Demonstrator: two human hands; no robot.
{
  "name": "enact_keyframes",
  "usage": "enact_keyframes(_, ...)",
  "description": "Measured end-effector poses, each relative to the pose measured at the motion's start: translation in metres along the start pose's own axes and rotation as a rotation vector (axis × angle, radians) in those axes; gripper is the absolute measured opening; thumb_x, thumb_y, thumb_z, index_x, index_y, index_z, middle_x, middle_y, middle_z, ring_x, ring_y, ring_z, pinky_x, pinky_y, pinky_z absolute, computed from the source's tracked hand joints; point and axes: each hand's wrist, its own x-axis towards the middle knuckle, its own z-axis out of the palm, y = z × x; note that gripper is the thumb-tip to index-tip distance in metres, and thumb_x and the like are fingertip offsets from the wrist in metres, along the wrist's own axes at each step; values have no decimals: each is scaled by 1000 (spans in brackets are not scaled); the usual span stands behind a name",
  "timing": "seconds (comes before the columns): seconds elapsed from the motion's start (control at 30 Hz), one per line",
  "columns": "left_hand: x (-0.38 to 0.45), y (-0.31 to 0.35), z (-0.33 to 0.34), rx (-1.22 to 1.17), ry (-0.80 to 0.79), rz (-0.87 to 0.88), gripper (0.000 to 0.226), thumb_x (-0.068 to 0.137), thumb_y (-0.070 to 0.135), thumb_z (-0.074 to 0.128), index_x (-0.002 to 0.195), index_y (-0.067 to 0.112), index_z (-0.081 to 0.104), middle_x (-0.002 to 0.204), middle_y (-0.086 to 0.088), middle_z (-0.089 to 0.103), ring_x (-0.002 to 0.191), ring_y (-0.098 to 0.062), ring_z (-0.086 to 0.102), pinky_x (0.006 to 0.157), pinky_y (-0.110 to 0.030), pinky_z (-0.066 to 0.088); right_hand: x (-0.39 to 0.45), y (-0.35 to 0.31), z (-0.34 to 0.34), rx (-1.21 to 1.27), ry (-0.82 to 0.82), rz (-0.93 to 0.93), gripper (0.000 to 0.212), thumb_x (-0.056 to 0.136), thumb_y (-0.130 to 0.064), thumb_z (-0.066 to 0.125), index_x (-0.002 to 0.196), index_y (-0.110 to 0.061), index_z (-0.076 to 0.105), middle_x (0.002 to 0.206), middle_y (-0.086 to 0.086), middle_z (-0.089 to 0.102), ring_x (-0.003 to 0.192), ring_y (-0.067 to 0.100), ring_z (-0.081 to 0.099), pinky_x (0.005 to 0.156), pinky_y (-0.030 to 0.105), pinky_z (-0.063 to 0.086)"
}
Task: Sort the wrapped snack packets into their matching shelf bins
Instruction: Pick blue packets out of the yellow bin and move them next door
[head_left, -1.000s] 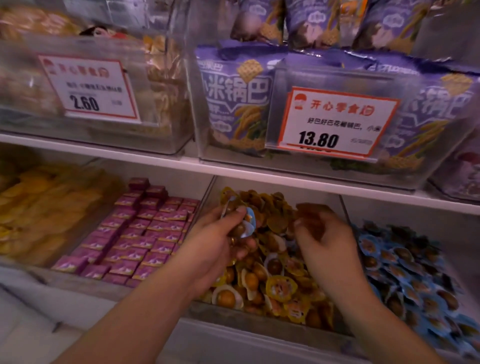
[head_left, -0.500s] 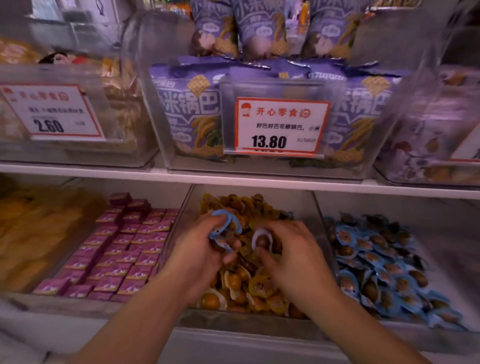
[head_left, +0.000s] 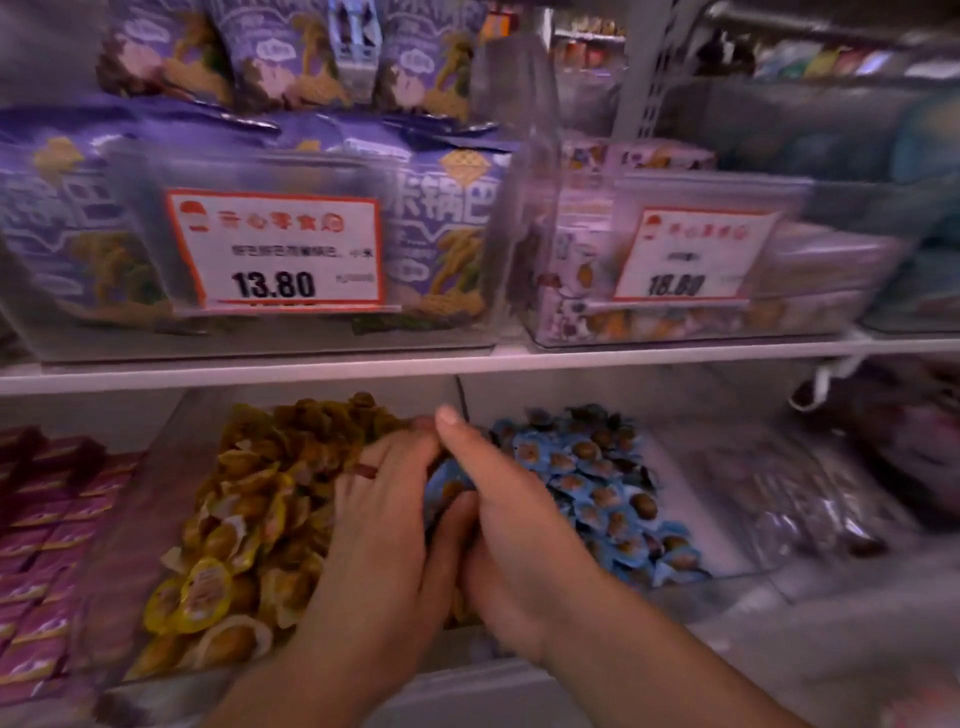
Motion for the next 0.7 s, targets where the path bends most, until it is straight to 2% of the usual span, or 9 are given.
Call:
enact_keyframes(0.13, 10, 12, 12, 153, -72, 79, 60, 100, 54, 27, 149, 21, 30, 157, 2, 25, 147, -21, 23, 117, -47, 26, -6, -24, -26, -68, 20, -162, 27, 90, -24, 66, 112, -8, 70, 108, 12, 74, 102, 22, 71, 85, 34, 58)
enact_keyframes(0.23, 13, 11, 21, -24, -262, 65, 68, 96, 67, 26, 155, 34, 16, 161, 20, 11, 148, -3, 16, 118, -26, 19, 4, -36, -55, -110, 65, -191, 20, 90, -9, 65, 108, -4, 71, 100, 13, 75, 91, 22, 72, 77, 35, 60)
enact_keyframes(0.3, 10, 8, 30, -71, -308, 64, 63, 96, 67, 26, 153, 46, 8, 153, 36, 14, 142, 6, 22, 113, -14, 20, 14, -41, -75, -134, 104, -175, 18, 89, -3, 63, 105, -1, 71, 95, 15, 73, 81, 22, 71, 55, 28, 56)
enact_keyframes(0.37, 10, 3, 39, -22, -286, 68, 58, 98, 61, 29, 151, 48, 12, 145, 36, 26, 134, 0, 35, 107, -17, 27, 28, -44, -95, -187, 178, -147, 16, 90, 1, 61, 101, -2, 71, 90, 16, 72, 72, 20, 69, 41, 21, 44)
enact_keyframes(0.43, 17, -8, 42, -26, -226, -3, 54, 97, 58, 33, 149, 44, 25, 142, 25, 39, 128, -3, 42, 102, -24, 36, 45, -49, -114, -227, 300, -168, 12, 89, 0, 63, 94, -6, 73, 87, 16, 72, 69, 22, 66, 43, 23, 45)
enact_keyframes(0.5, 26, -27, 38, -44, -137, -81, 47, 95, 55, 38, 140, 40, 40, 133, 21, 48, 121, 0, 46, 96, -19, 38, 64, -61, -132, -274, 449, -241, 9, 91, -11, 64, 91, -13, 73, 91, 12, 73, 79, 28, 67, 62, 34, 57)
enact_keyframes(0.57, 33, -51, 33, -8, -113, -126, 34, 96, 44, 44, 128, 37, 54, 122, 17, 55, 114, -5, 53, 91, -18, 39, 78, -76, -146, -409, 536, -248, 18, 94, -28, 62, 104, -18, 73, 103, 7, 72, 91, 28, 68, 79, 43, 60)
enact_keyframes(0.63, 35, -71, 30, 26, -185, -156, 23, 97, 28, 51, 116, 36, 61, 116, 12, 60, 108, -11, 59, 90, -25, 44, 85, -83, -157, -677, 543, -209, 31, 96, -35, 57, 120, -18, 69, 101, -2, 69, 83, 17, 67, 70, 28, 60)
enact_keyframes(0.7, 37, -84, 27, 52, -321, -161, 22, 96, 26, 51, 112, 35, 64, 114, 9, 61, 106, -12, 60, 91, -30, 47, 84, -77, -160, -1030, 522, -288, 32, 98, -31, 54, 125, -18, 66, 112, -2, 68, 98, 15, 66, 84, 24, 55)
